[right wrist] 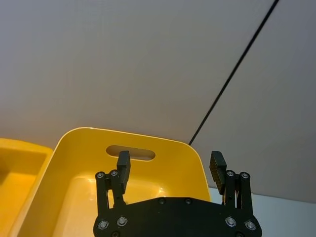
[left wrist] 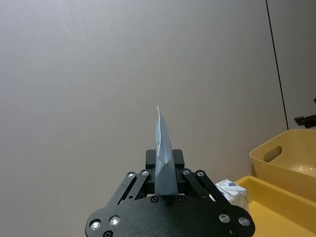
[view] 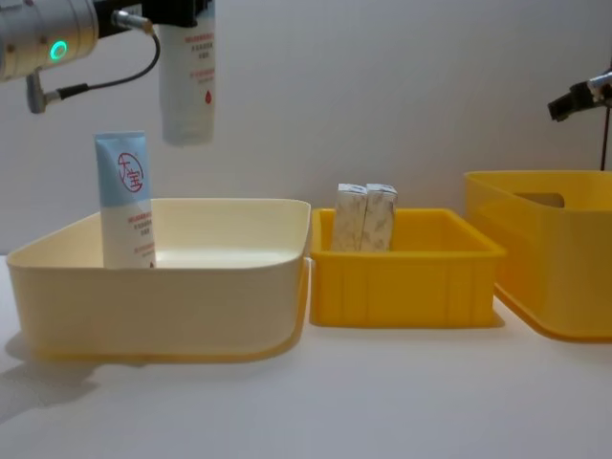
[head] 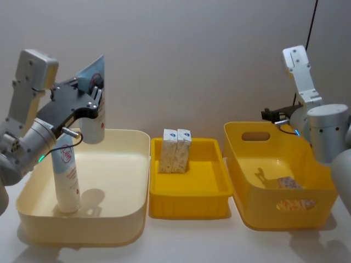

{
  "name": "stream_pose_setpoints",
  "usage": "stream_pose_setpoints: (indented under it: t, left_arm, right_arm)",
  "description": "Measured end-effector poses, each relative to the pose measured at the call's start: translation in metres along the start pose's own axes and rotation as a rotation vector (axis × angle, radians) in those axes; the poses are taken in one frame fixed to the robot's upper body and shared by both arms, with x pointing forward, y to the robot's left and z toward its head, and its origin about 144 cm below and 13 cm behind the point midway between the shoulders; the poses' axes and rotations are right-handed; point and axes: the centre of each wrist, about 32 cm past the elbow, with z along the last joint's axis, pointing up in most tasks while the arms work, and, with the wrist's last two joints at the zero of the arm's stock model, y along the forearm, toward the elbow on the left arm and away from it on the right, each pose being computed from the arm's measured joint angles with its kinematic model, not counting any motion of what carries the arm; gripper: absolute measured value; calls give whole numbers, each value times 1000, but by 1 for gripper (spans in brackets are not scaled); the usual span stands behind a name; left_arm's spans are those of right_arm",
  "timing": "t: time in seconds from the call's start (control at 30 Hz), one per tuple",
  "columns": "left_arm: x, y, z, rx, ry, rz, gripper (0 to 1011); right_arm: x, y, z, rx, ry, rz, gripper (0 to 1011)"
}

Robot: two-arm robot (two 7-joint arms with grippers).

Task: Bimanual collaborative sorting of washing and personal care products

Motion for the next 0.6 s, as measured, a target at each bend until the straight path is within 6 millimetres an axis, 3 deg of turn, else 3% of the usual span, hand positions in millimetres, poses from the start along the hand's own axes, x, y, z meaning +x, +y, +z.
stream_pose_setpoints:
  t: [0.6]
  left_arm:
    - [-1, 0, 11, -38, 30, -8, 197]
  right_arm:
    - [-5, -3, -4, 82, -98, 146, 1001]
